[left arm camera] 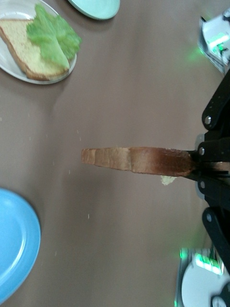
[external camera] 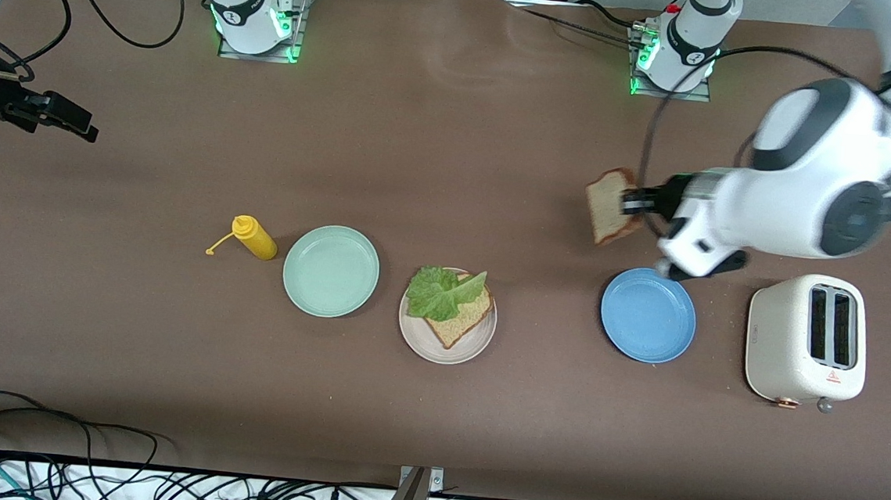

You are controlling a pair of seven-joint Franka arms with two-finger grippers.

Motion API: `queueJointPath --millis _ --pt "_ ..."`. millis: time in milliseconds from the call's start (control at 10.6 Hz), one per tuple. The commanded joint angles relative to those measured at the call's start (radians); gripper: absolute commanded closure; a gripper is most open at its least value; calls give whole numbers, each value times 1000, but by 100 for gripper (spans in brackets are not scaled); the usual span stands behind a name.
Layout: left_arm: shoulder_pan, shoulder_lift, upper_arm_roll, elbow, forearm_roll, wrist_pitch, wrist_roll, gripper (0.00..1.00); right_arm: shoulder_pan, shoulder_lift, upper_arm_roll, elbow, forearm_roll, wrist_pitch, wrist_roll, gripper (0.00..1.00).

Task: Make sandwich on beige plate with both arms
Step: 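Lift the toast from the toaster with the left gripper toward the beige plate, then lower the toast onto the lettuce with the left gripper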

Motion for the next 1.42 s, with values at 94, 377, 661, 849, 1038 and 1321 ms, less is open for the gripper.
queueJointPath --millis 94,377,661,849,1038,1321 --pt "-135 62 5 2 -27 211 -227 100 2 -7 11 4 -12 -27 15 0" --pt "-241 115 7 9 -22 412 -332 100 6 -4 13 9 -12 -27 10 0" --pt "-307 175 11 11 -12 638 -421 100 6 44 13 107 -22 -41 13 0" --pt "-329 212 25 13 1 729 -458 100 3 48 6 105 -17 -105 14 0" --pt "-337 252 47 25 -1 773 -472 100 5 48 10 105 -20 -109 19 0" --pt "-419 293 112 54 -7 925 -478 100 5 48 10 105 -23 -109 18 0"
